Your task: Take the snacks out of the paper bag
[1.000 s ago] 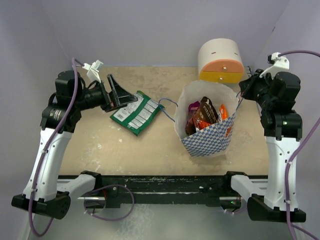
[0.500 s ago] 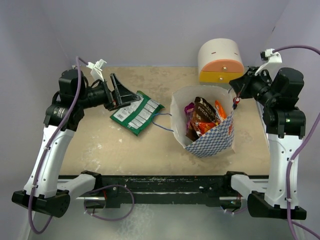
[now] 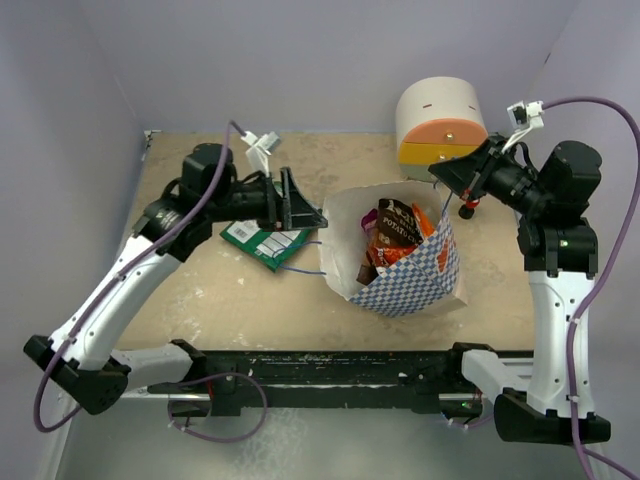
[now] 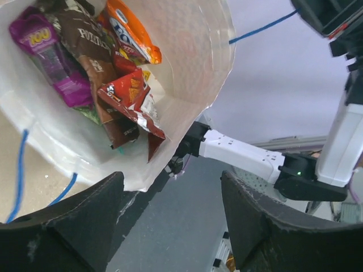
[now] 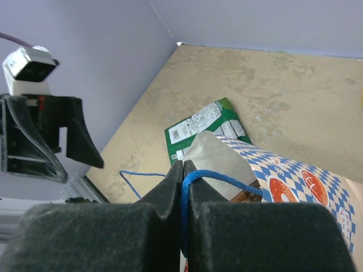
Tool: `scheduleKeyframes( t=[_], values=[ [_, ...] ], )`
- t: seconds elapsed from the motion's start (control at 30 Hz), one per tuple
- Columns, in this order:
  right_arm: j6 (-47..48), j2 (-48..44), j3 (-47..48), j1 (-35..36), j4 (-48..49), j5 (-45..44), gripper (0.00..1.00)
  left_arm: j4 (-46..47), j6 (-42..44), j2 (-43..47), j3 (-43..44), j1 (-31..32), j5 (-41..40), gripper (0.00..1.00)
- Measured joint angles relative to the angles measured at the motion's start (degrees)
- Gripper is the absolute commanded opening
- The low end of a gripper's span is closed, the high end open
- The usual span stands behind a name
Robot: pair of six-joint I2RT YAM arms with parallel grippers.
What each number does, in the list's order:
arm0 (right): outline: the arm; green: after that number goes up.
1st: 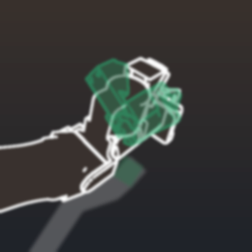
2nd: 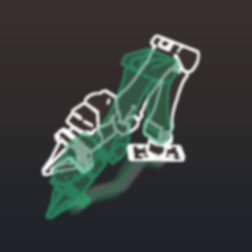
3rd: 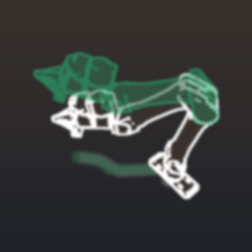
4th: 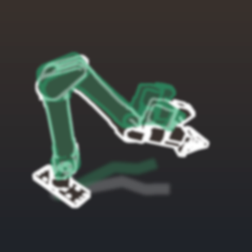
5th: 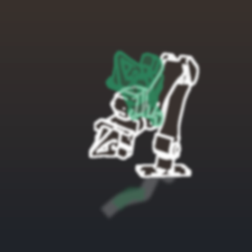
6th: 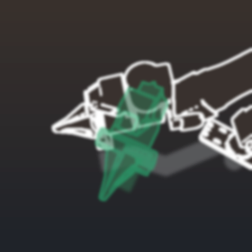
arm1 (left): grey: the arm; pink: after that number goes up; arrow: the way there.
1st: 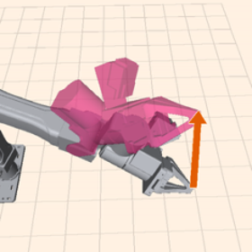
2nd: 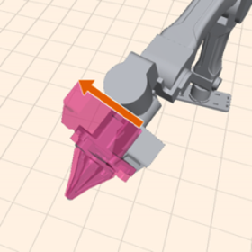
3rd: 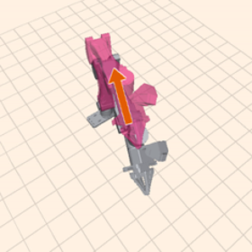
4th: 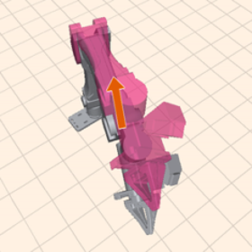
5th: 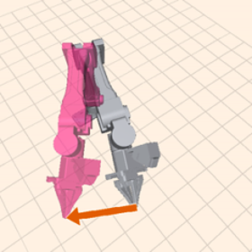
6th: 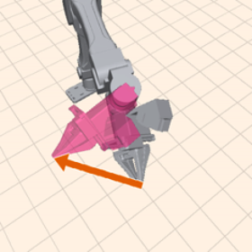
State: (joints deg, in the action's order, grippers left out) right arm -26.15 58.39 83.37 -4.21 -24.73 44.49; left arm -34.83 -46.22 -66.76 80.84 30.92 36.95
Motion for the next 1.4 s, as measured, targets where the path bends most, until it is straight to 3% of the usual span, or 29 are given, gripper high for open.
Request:
scheduleKeyframes(
  t=[0.23,0.43,0.8,1.17,1.3,1.4],
  values=[
    [-0.3,0.2,1.4,0.0,-3.3,-0.9,0.00,3.2,3.0,-10.1,2.7,14.3,-11.8,0.40],
    [0.9,0.5,3.7,0.0,-7.8,-1.9,0.00,5.5,7.8,-23.0,8.6,20.3,-23.3,0.36],
    [2.7,0.5,5.9,0.0,-12.3,-3.2,0.00,8.0,8.2,-33.6,12.4,23.0,-37.9,0.44],
    [4.6,0.5,6.4,0.0,-13.3,-3.3,0.00,9.4,7.9,-40.7,12.4,24.9,-40.5,0.45],
    [5.1,0.5,6.8,0.0,-14.4,-3.5,0.00,9.2,7.9,-42.5,12.9,25.0,-41.0,0.56],
    [5.7,0.5,7.2,0.0,-15.3,-3.5,0.00,8.4,7.9,-43.2,14.2,25.0,-42.0,0.59]
  ],
)
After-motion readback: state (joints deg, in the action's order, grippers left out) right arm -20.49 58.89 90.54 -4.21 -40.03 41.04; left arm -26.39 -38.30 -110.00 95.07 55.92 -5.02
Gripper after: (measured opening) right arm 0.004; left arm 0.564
